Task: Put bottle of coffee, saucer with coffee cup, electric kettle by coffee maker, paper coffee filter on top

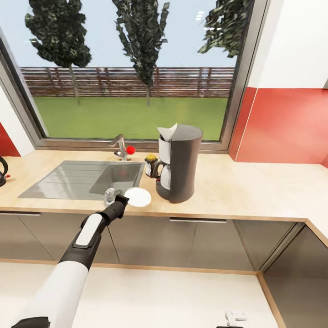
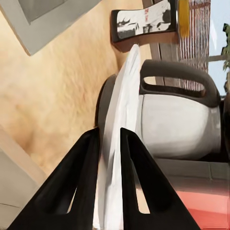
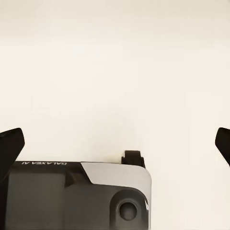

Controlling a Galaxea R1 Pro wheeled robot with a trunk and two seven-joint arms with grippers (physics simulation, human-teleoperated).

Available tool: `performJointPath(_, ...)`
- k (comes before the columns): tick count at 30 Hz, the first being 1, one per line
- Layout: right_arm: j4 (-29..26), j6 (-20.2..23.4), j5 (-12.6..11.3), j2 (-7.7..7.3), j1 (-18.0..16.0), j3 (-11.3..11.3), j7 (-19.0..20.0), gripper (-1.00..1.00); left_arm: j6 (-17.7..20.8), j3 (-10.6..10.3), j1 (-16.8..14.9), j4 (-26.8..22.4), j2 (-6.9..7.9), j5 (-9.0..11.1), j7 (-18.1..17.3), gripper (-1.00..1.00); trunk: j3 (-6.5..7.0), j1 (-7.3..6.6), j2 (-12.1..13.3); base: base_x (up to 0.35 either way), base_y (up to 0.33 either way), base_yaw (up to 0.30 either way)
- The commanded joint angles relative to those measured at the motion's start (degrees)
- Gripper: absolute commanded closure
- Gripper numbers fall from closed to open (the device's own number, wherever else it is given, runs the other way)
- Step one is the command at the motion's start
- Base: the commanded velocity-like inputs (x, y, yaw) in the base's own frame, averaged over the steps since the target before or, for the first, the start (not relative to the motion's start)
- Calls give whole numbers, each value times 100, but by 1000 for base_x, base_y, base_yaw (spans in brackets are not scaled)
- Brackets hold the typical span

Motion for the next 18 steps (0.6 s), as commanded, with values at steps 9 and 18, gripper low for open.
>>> performJointPath(9,0,3,56,-1,1,-50,21,-100,56,19,62,62,-123,41,35,100,-12,4,-12,164,-78,0)
performJointPath(18,2,3,56,-1,22,-47,21,-100,50,32,314,68,-73,67,9,100,-12,4,-12,70,-2,0)
